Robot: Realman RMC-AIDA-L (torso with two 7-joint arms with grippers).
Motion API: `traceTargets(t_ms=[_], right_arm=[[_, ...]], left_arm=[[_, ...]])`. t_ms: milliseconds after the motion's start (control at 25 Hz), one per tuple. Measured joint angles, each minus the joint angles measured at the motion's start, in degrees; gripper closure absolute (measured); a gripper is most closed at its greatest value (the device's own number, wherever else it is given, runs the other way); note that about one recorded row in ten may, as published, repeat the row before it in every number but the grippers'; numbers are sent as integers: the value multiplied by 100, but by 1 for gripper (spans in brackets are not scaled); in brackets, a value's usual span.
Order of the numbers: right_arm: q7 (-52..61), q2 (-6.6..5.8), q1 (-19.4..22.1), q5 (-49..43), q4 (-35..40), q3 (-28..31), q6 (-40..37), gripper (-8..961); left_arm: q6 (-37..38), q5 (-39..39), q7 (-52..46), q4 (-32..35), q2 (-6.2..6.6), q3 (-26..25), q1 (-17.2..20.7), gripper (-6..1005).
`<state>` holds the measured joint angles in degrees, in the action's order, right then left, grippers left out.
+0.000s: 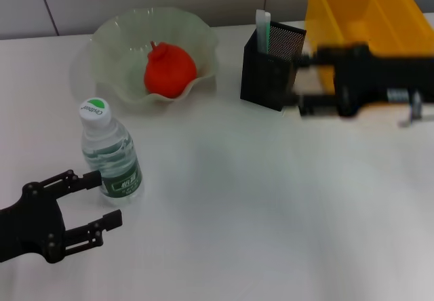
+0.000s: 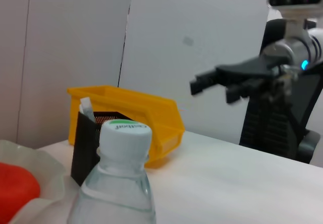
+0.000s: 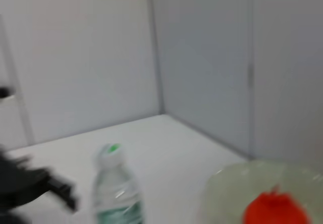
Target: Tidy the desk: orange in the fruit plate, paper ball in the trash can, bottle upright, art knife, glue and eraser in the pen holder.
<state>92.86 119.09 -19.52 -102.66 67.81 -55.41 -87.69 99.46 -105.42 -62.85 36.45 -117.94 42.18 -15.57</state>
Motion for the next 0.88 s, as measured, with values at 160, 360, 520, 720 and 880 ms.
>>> traceTargets(t_ms=[160,360,520,720,880], right_arm=[[-665,17,259,27,-547,-36,-121,220],[-1467,-3,347,23,-1367,-4,-397,220],[-1993,-23,376,-103,-1773,9,-779,220],[-2241,-24,497,-371,-1853,22,-958,220],[-2318,-34,673,-418,-1859,104,-970,220]], left_arm=[[27,-77,-132,0,0,50,-2,229],[245,-301,-318,2,22,52,0,229],[399,-403,-417,-7,58,60,-7,229],[534,-635,-566,-13,148,63,-130,229],[564,-709,-698,-15,221,63,-254,229]])
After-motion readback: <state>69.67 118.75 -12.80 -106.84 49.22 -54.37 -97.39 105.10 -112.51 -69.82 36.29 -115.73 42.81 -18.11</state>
